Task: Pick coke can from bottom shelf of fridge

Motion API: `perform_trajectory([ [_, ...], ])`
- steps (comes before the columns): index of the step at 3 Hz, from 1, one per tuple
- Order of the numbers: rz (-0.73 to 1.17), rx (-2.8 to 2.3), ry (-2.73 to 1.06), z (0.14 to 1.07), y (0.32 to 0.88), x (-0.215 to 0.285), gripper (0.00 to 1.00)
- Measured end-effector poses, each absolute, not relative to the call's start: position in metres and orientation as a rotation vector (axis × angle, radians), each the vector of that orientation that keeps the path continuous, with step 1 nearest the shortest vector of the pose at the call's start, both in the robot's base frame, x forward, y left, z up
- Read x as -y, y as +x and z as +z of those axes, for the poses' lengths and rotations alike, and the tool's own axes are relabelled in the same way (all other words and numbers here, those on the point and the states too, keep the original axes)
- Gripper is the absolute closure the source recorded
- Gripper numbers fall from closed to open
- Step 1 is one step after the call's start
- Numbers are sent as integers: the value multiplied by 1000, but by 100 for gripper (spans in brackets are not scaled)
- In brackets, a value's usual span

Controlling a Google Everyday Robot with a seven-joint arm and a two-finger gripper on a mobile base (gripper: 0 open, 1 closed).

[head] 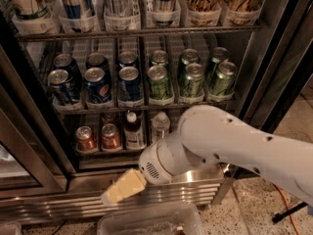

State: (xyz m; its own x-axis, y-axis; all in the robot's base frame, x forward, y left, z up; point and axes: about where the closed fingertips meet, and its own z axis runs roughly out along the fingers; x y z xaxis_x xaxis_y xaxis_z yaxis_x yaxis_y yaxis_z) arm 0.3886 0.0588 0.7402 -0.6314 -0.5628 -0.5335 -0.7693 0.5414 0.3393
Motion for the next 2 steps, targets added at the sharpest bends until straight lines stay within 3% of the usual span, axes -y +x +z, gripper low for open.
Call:
perform_trajectory([
  [2,802,-2330,-991,758,402,-56,0],
])
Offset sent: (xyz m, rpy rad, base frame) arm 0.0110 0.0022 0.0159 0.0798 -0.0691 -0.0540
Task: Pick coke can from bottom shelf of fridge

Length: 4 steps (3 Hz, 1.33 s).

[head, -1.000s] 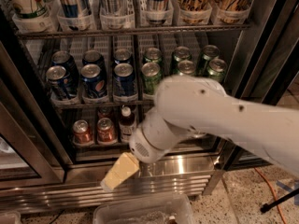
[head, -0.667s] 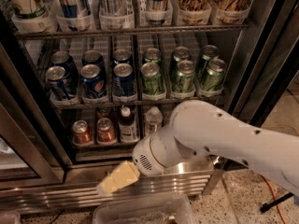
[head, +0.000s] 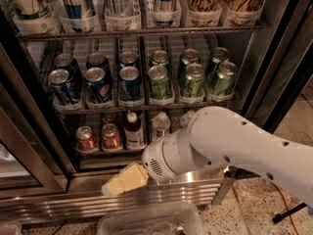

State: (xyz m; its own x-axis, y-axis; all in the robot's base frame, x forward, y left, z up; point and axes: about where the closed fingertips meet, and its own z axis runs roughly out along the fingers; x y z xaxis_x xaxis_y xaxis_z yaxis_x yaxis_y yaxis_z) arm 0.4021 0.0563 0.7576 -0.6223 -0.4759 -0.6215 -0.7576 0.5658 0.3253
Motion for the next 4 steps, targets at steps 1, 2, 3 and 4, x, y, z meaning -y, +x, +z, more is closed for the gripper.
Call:
perform_trajectory([
  [1,786,-2342,-994,759,402,-57,0],
  [2,716,-2316,-990,750,408,-58,0],
  [3,703,-2257,-930,727,409,-63,0],
  [4,705,-2098,-876,717,426,-69,0],
])
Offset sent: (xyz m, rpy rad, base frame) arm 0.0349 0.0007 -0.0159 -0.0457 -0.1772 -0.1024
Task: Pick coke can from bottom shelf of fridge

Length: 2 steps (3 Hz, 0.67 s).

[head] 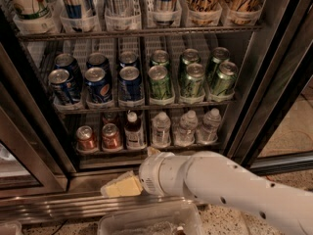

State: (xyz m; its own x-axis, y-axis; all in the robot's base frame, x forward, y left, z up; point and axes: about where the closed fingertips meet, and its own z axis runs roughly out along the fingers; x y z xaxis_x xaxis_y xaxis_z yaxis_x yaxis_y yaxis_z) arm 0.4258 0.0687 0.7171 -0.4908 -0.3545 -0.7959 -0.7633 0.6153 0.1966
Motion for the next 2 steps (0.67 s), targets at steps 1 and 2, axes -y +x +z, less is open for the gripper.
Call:
perform_trajectory([
  [1,596,-1853,-883,726,452,-62,0],
  [2,511,-1657,-940,733,464,-62,0],
])
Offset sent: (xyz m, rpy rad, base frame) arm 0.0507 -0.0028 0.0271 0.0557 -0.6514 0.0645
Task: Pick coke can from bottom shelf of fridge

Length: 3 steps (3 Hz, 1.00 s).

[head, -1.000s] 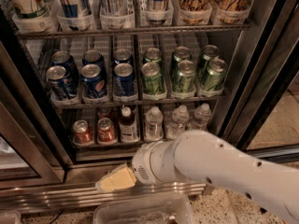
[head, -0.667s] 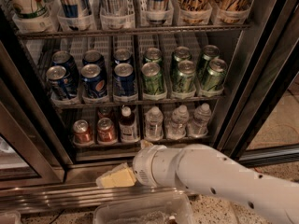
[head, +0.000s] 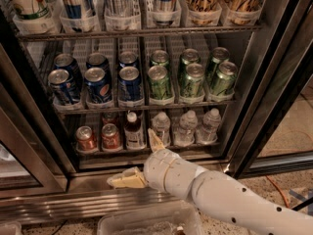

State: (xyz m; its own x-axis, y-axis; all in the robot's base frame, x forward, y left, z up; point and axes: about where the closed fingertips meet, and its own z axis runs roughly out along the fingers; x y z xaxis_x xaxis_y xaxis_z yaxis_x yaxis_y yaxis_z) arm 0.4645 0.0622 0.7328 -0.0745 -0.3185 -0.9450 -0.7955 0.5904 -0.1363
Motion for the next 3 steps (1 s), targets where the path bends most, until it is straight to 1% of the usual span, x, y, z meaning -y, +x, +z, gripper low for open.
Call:
perform_trajectory([
  [1,514,-1651,-945,732,465,-63,0],
  [3,426,-1558,-940,703,485,-71,0],
])
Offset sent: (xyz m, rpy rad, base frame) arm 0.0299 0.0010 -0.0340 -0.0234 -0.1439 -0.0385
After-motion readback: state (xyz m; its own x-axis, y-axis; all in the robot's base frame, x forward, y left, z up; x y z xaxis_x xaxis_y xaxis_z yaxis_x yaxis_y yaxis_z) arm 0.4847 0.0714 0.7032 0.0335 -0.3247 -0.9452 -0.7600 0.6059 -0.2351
